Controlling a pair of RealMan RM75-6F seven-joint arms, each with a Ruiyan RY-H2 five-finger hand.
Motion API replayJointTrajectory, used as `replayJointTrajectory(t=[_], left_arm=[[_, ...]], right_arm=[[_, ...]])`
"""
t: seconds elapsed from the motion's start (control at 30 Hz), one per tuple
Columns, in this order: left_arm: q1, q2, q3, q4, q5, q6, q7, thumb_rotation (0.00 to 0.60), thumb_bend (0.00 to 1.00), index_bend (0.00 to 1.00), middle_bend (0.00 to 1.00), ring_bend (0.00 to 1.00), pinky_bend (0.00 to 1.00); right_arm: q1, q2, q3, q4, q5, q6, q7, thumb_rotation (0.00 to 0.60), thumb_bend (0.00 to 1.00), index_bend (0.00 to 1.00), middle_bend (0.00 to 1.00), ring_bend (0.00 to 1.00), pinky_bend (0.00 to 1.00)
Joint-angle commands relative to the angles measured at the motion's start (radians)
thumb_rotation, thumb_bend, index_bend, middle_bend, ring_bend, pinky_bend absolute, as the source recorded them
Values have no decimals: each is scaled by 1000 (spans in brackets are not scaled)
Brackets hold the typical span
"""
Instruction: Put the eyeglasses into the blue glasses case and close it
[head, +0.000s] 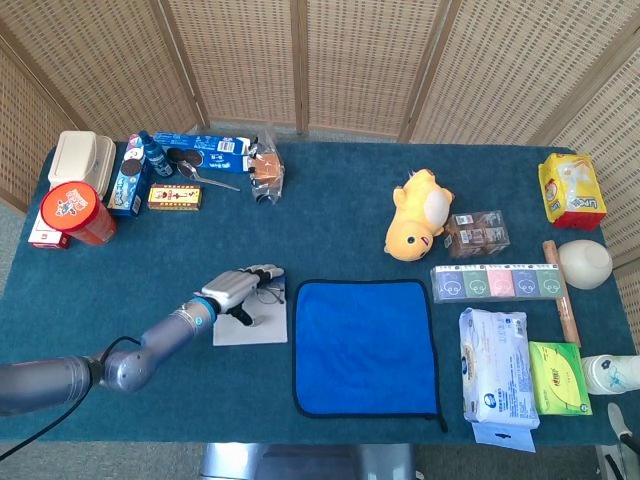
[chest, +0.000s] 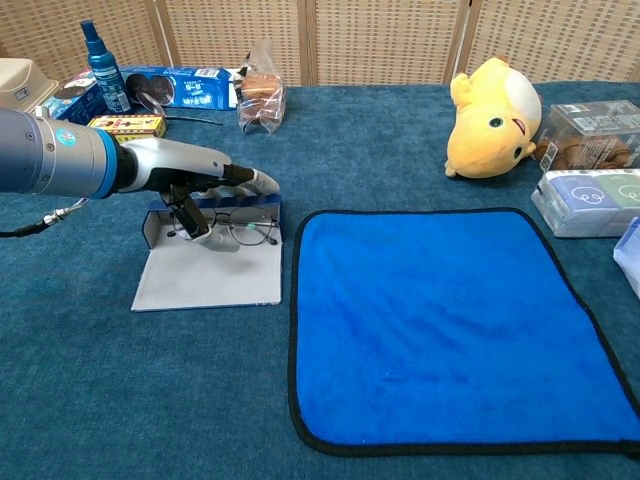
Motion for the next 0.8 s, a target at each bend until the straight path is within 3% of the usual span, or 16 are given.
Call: replayJointTrajectory(t=[0.03,0.43,0.8], left_arm=[[-12,-12,-4,2,32,1,-14,540,324,0,2,0,114],[-67,-57,12,11,71,-16,-52,546,324,0,4,0,108],[-18,38,61,-124,134,26,-97,545,324,0,4,0,108]], right_arm=[[-1,0,0,-1,-1,2,-1,569,293,122,242,217,175],[-11,0,1,6,4,11,10,567,295,123,242,222,175],[-9,-3,1,10,-9,16,14,570,293,120,242,222,175]])
